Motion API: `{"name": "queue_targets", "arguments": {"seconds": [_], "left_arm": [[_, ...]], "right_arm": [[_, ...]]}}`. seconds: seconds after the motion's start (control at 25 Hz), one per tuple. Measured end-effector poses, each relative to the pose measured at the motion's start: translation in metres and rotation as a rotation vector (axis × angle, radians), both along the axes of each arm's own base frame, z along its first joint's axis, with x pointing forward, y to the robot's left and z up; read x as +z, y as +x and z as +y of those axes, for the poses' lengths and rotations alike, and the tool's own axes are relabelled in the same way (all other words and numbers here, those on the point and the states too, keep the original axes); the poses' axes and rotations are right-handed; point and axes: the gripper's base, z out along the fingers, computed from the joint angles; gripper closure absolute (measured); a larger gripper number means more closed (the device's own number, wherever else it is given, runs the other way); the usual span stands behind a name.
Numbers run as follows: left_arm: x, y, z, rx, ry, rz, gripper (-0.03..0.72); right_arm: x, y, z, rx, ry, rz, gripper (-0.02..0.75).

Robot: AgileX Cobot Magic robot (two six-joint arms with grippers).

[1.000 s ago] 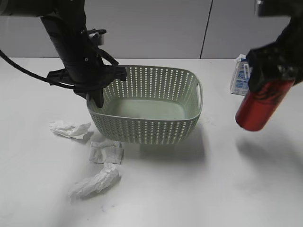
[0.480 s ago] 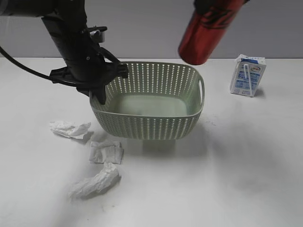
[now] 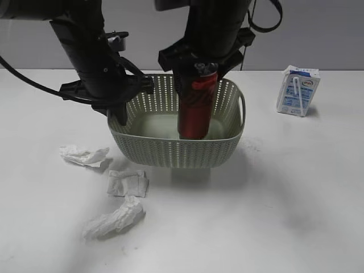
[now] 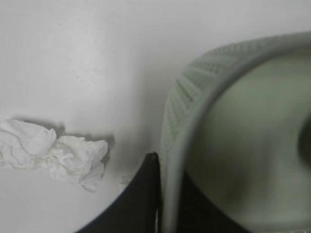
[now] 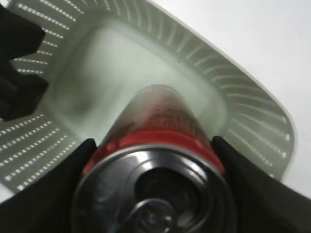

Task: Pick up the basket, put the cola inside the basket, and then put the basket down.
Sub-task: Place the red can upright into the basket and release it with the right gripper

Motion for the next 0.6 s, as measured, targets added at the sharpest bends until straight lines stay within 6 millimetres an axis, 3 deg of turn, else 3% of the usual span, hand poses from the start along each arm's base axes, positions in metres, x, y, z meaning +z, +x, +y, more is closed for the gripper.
{"name": "queue_targets", "arguments": {"seconds": [0.2,0.28,0.36,0.6], "left_arm": [[0.0,0.0,0.0,-0.008,0.003,-0.001,0.691],[0.0,0.0,0.0,-0.011,0.007,-0.001,0.691],[0.0,0.0,0.001,-0.013,0.01,-0.001,0.691],[0.0,0.0,0.001,-0.015,0.012,-0.001,0.691]], "right_arm": [[-0.017,0.005,0.004,0.049,-0.033,0.019,0.227],[-0.016,0.004,0.005,0.058,-0.021,0.022,0.15],[-0.013,0.005,0.006,0.061,-0.012,0.014,0.099],[0.019,0.009,0.007,0.06,0.039,-0.057,0.092]]}}
